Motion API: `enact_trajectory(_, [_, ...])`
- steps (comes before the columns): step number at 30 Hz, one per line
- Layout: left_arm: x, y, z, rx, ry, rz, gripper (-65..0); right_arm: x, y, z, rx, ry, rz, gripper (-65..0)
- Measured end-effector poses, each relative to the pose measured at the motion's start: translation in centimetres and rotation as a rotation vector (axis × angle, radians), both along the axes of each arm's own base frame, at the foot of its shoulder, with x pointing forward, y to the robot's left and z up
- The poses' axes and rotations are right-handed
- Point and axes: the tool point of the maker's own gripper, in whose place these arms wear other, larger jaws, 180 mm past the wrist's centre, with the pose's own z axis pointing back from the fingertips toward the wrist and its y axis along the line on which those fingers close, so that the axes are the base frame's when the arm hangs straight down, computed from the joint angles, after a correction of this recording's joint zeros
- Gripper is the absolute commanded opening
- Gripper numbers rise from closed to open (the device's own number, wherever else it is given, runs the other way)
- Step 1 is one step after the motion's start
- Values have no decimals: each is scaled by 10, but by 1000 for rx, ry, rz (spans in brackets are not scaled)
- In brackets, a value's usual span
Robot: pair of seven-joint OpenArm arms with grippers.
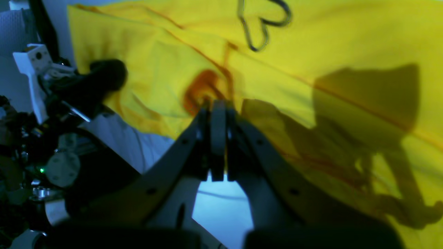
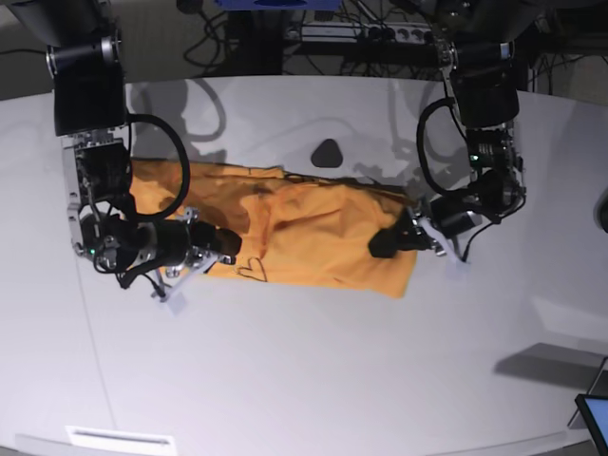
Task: Fold the T-shirt properly
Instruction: 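Move the left gripper to the bundle's end and pinch the fabric, then lift the pinched end with the left gripper and fold it toward the right gripper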
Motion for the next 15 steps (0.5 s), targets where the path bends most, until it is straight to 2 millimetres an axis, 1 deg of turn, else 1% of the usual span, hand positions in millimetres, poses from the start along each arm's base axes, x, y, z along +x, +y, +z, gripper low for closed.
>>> enact_trajectory(1, [0, 13, 1, 7, 1, 26, -650, 0, -1, -1, -4, 1, 0, -650])
enact_trajectory(4, [-2, 62, 0, 77, 28, 111, -650, 2, -3, 0, -9, -5, -6, -650])
enact_trajectory(6, [-8, 80, -2, 118, 47, 127, -650, 2, -2, 0, -7, -5, -5, -650])
enact_trajectory(8, [-9, 86, -2, 131, 52, 128, -650, 2, -2, 0, -7, -5, -4, -650])
enact_trajectory(12, [-10, 90, -2, 146, 54, 125, -650, 2, -2, 0, -7, -6, -5, -650])
enact_trajectory(15, [-11, 102, 1, 157, 66, 149, -650, 2, -3, 0, -7, -6, -5, -650])
